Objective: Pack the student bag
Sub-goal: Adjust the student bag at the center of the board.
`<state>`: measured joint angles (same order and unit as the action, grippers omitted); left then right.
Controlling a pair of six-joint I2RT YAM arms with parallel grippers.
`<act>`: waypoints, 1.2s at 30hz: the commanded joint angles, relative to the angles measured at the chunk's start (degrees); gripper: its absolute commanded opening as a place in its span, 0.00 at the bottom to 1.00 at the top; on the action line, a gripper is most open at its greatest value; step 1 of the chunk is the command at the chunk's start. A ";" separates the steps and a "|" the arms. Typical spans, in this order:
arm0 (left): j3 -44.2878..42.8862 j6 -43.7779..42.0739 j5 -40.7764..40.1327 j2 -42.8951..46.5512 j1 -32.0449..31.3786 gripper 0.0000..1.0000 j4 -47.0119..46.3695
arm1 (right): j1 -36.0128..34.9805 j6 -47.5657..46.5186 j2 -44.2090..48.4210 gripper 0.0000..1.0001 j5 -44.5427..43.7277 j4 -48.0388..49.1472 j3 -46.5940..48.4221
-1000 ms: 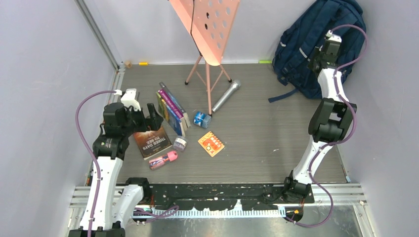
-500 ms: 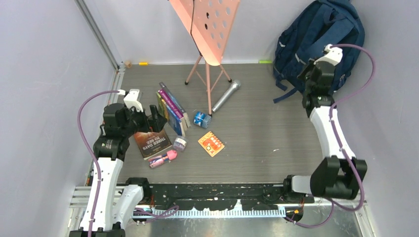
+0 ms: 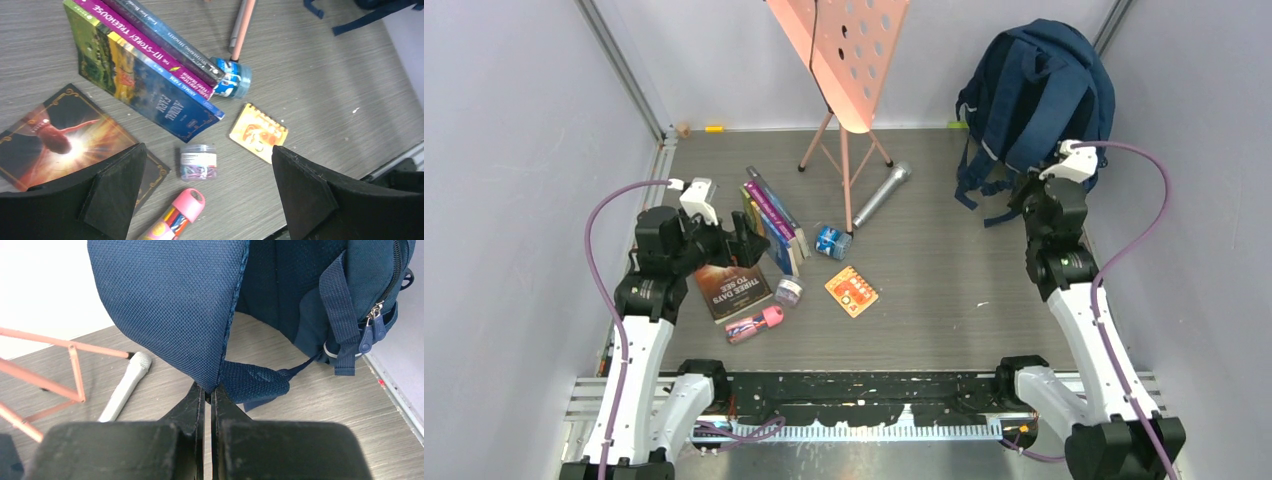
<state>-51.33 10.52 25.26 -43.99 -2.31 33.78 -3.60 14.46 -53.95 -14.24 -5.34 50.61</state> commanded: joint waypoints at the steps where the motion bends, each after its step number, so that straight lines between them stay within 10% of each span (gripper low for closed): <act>1: -4.41 5.48 5.02 1.33 -0.80 0.99 0.13 | -2.64 3.18 6.30 0.00 2.16 -0.79 -1.50; 16: 1.38 23.02 13.32 10.64 -2.88 0.95 -9.26 | -16.53 8.34 14.40 0.01 6.42 -13.46 -5.57; 36: 5.82 14.54 19.02 9.13 -2.97 1.00 -11.90 | -30.48 20.55 12.25 0.01 4.38 -20.16 -15.57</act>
<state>-44.62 29.23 41.45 -34.00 -5.15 24.93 -33.19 28.49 -42.68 -8.27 -25.76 34.59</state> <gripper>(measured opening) 0.988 0.050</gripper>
